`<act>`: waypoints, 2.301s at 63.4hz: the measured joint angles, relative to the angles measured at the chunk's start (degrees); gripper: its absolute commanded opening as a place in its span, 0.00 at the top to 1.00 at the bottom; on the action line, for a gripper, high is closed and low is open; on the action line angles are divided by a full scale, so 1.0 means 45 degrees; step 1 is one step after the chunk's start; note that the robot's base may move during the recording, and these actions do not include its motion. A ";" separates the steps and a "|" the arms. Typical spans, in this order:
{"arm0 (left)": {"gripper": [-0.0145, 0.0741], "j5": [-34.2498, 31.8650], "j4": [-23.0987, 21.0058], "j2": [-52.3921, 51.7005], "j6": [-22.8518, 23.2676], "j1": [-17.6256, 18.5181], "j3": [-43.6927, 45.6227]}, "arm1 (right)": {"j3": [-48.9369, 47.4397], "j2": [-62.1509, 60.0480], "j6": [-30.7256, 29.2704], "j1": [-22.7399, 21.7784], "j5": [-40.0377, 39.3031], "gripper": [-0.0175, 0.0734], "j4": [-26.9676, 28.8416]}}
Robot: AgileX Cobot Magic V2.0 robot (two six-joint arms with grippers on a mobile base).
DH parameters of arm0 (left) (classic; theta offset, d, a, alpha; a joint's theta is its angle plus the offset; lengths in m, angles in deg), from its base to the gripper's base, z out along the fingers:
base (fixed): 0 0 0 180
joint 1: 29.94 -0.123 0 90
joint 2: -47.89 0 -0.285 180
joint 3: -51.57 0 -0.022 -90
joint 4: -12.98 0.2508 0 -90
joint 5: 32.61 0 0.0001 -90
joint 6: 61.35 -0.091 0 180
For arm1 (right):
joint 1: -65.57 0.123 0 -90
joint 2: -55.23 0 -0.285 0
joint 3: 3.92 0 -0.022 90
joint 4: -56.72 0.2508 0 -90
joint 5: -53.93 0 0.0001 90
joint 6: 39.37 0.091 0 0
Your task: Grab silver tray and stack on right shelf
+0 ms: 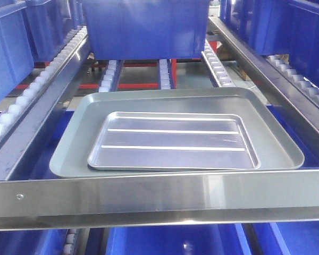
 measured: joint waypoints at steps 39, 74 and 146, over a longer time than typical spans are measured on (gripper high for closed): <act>0.94 0.0000 0.0000 0.0000 0.0000 -0.0009 0.0000 | 0.0000 0.0000 0.0000 0.0000 0.0000 0.75 0.0000; 0.94 0.0000 -0.0011 0.0000 0.0000 -0.0009 0.0000 | 0.0126 0.0000 -0.1325 -0.1471 -0.0278 0.75 0.0749; 0.94 0.0000 -0.0011 0.0000 0.0000 -0.0009 0.0000 | 0.5813 -0.3973 -0.3513 -0.5631 -0.4757 0.75 0.2784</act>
